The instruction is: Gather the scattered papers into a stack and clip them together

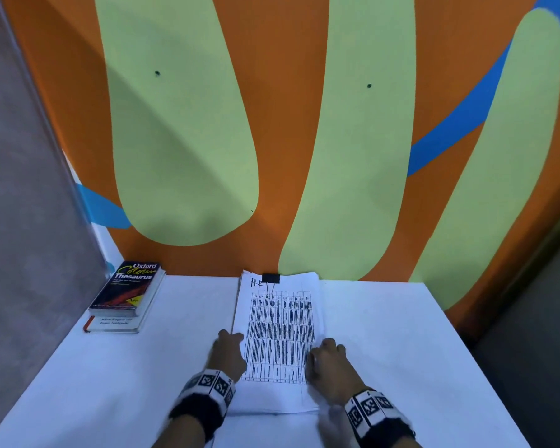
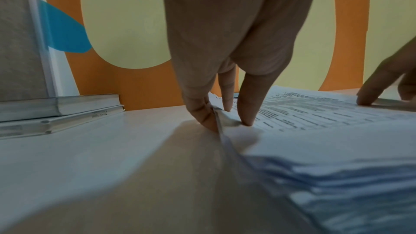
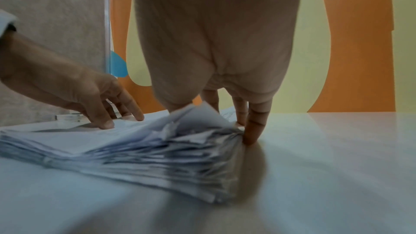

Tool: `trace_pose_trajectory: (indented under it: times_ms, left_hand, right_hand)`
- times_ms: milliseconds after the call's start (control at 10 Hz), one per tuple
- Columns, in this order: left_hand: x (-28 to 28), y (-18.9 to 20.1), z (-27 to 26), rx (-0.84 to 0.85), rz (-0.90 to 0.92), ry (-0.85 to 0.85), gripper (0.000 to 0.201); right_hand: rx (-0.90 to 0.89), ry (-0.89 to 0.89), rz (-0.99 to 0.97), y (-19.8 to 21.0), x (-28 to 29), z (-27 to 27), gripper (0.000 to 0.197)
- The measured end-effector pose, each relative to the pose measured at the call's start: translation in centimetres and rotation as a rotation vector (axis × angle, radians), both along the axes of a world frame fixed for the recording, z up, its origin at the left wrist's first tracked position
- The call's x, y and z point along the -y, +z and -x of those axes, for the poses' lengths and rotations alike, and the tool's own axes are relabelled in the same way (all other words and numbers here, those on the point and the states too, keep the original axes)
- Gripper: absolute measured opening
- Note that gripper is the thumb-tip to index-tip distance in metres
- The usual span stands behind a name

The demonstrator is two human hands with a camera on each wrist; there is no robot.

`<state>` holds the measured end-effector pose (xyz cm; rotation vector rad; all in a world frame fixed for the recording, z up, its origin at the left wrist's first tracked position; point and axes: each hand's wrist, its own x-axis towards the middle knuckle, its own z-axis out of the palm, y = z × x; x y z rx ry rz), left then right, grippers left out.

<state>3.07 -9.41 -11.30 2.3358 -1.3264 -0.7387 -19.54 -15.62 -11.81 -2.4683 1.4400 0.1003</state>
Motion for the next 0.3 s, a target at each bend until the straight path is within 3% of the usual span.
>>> trace_pose_trajectory:
  times_ms: [100, 200, 300]
  left_hand:
    - [-0.6, 0.6, -0.3, -0.033, 0.008, -0.018, 0.054]
    - [-2.7, 0.0, -1.2, -0.161, 0.073, -0.015, 0.068]
    - [-5.9, -1.5, -1.8, -0.243, 0.179, 0.093, 0.102]
  right_hand:
    - [0.079, -0.015, -0.058, 1.5, -0.4, 0.5, 0.029]
    - [0.209, -0.095, -0.142, 5.5, -0.6, 2.2, 0.048]
    - [0.359, -0.094, -0.181, 10.9, -0.5, 5.4, 0.081]
